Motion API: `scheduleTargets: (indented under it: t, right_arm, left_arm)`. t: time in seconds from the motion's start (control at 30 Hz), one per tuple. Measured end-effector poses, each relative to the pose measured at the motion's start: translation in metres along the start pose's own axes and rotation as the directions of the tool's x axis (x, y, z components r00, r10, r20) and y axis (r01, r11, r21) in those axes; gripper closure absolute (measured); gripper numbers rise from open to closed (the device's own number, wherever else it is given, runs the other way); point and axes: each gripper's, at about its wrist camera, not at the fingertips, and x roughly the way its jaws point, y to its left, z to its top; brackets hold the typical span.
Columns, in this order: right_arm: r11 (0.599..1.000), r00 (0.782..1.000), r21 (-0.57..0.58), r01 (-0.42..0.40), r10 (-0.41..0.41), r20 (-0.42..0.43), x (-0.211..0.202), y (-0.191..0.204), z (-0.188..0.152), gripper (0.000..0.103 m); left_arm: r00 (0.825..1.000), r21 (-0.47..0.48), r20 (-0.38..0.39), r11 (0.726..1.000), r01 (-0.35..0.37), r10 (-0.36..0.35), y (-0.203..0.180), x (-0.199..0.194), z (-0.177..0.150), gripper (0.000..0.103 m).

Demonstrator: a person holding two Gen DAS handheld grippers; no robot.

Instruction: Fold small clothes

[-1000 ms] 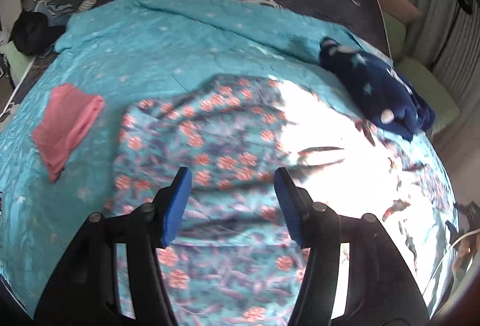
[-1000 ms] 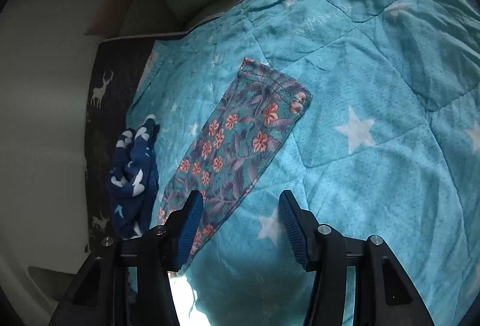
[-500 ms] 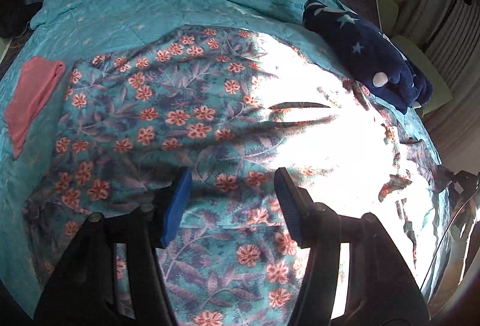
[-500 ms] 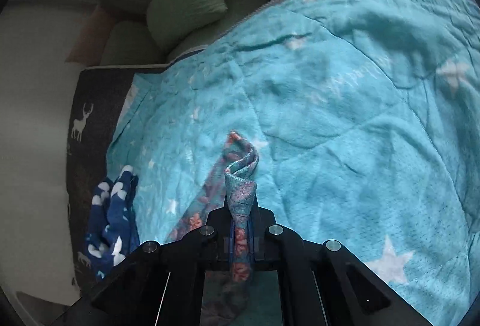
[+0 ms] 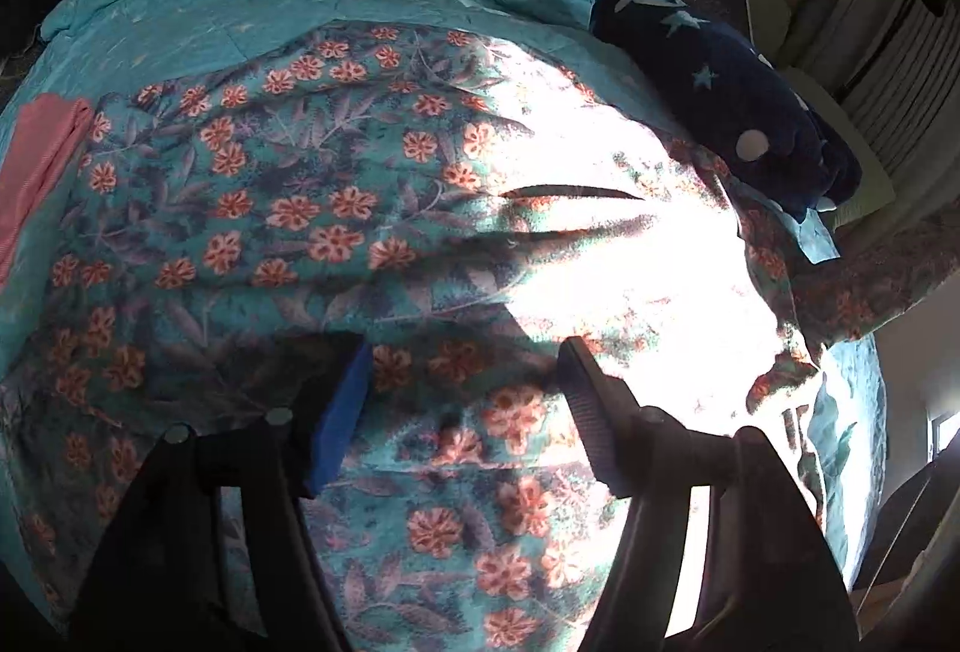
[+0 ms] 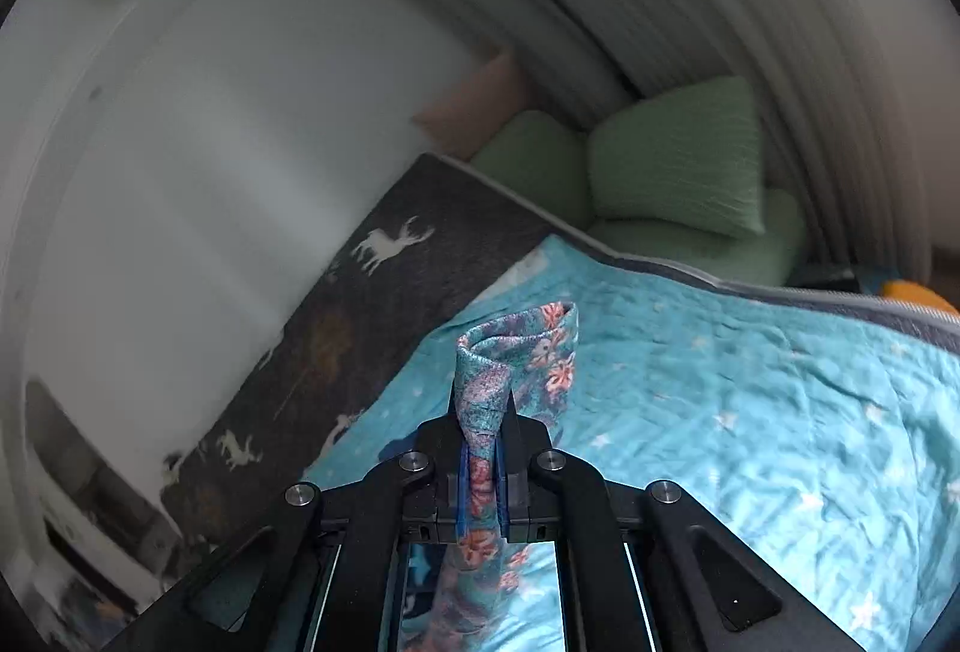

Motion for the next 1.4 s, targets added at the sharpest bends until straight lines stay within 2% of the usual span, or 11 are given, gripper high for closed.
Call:
scheduleTargets:
  t: [0.13, 0.2, 0.3, 0.43, 0.53, 0.7, 0.83, 0.93, 1.1, 1.23, 1.4]
  right_arm:
    - [0.977, 0.982, -0.141, -0.158, 0.14, -0.127, 0.021, 0.073, -0.039, 0.098]
    - [0.935, 0.953, -0.239, -0.261, 0.21, -0.217, 0.028, 0.117, -0.077, 0.098]
    - [0.824, 0.888, -0.4, -0.402, 0.243, -0.391, 0.036, 0.182, -0.16, 0.097]
    - [0.658, 0.741, -0.5, -0.563, 0.134, -0.658, 0.053, 0.228, -0.298, 0.097]
    - [0.628, 0.651, -0.501, -0.595, 0.011, -0.759, 0.061, 0.229, -0.377, 0.095]
    - [0.62, 0.597, -0.529, -0.579, -0.12, -0.794, 0.056, 0.208, -0.428, 0.085]
    - [0.666, 0.585, -0.458, -0.589, -0.04, -0.81, 0.032, 0.188, -0.407, 0.062]
    - [0.728, 0.628, -0.425, -0.538, 0.009, -0.778, 0.018, 0.166, -0.378, 0.049]
    - [0.814, 0.723, -0.443, -0.375, -0.043, -0.69, 0.003, 0.124, -0.338, 0.048]
    - [0.87, 0.761, -0.425, -0.25, -0.095, -0.642, -0.003, 0.09, -0.314, 0.048]
    - [0.921, 0.788, -0.365, -0.138, -0.121, -0.603, -0.01, 0.053, -0.287, 0.048]
  left_arm:
    - [0.999, 0.002, 0.009, 1.0, 0.031, -0.031, -0.004, -0.005, -0.001, 0.038]
    - [0.999, -0.025, 0.011, 0.998, 0.052, -0.051, 0.002, -0.011, 0.002, 0.038]
    - [0.996, -0.085, 0.041, 0.993, 0.086, -0.082, 0.02, -0.026, 0.007, 0.037]
    - [0.984, -0.171, 0.09, 0.971, 0.164, -0.151, 0.052, -0.051, -0.001, 0.026]
    - [0.98, -0.191, 0.106, 0.963, 0.187, -0.17, 0.064, -0.062, -0.01, 0.026]
    - [0.969, -0.175, 0.075, 0.954, 0.245, -0.235, 0.061, -0.063, -0.022, 0.025]
    - [0.948, -0.128, 0.022, 0.939, 0.319, -0.319, 0.044, -0.058, -0.031, 0.021]
    - [0.934, -0.072, -0.051, 0.934, 0.349, -0.353, 0.025, -0.05, -0.044, 0.021]
    - [0.933, -0.008, -0.121, 0.94, 0.341, -0.339, 0.0, -0.033, -0.06, 0.021]
    - [0.917, -0.01, -0.105, 0.922, 0.386, -0.385, -0.008, -0.028, -0.058, 0.021]
    - [0.884, -0.194, -0.097, 0.879, 0.435, -0.458, 0.01, -0.016, -0.044, 0.047]
